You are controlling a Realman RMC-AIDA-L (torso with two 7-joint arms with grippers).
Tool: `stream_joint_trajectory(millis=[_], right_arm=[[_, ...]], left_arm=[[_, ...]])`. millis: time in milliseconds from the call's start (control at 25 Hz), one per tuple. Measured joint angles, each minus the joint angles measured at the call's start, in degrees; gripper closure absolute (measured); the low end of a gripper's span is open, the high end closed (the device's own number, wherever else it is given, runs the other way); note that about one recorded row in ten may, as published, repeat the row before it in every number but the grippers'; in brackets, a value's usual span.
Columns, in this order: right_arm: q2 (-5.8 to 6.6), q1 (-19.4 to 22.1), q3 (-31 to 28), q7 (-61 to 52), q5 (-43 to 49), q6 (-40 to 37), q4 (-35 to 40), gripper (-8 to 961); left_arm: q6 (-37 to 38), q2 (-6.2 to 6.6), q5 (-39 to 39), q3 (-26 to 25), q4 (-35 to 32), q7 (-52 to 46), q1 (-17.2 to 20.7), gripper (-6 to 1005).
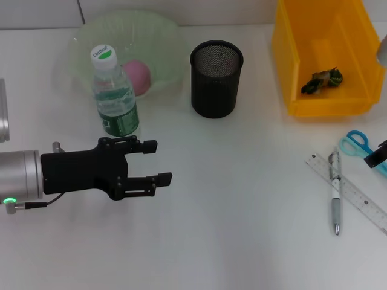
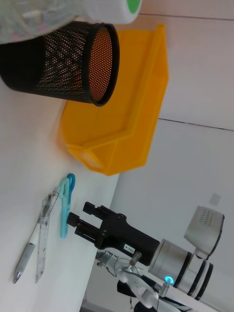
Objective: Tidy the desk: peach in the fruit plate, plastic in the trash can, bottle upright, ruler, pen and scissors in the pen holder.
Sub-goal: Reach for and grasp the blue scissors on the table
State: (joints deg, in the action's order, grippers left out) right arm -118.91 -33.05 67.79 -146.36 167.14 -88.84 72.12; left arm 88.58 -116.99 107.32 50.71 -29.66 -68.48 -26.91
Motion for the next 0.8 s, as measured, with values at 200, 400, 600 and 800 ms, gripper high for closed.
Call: stream_joint_trajectory(millis=[200,400,600,800], right_arm=[[-0.01,-0.7,-0.1,1.5,0.0,1.1,-1.9,394],[-0.01,-1.0,-0.1,2.2,0.0,2.6,-3.5,489],[-0.01,-1.5,0.0,3.1,-0.1,3.4,-4.8,579],[-0.01,-2.0,0.0,3.7,-0.1,4.6,-6.8,592]], left_arm=[[-0.3,0.06,0.0,0.0,-0.1,-1.0,-0.2,219],[-1.3,0.01,0.0,0.0,-0.1,-1.3,-0.2,220],[-1.4,-0.08,0.0,0.0,0.1,-1.4,-0.6,220],[-1.5,-0.16,0.0,0.0,0.3,-1.4,-0.9,220]])
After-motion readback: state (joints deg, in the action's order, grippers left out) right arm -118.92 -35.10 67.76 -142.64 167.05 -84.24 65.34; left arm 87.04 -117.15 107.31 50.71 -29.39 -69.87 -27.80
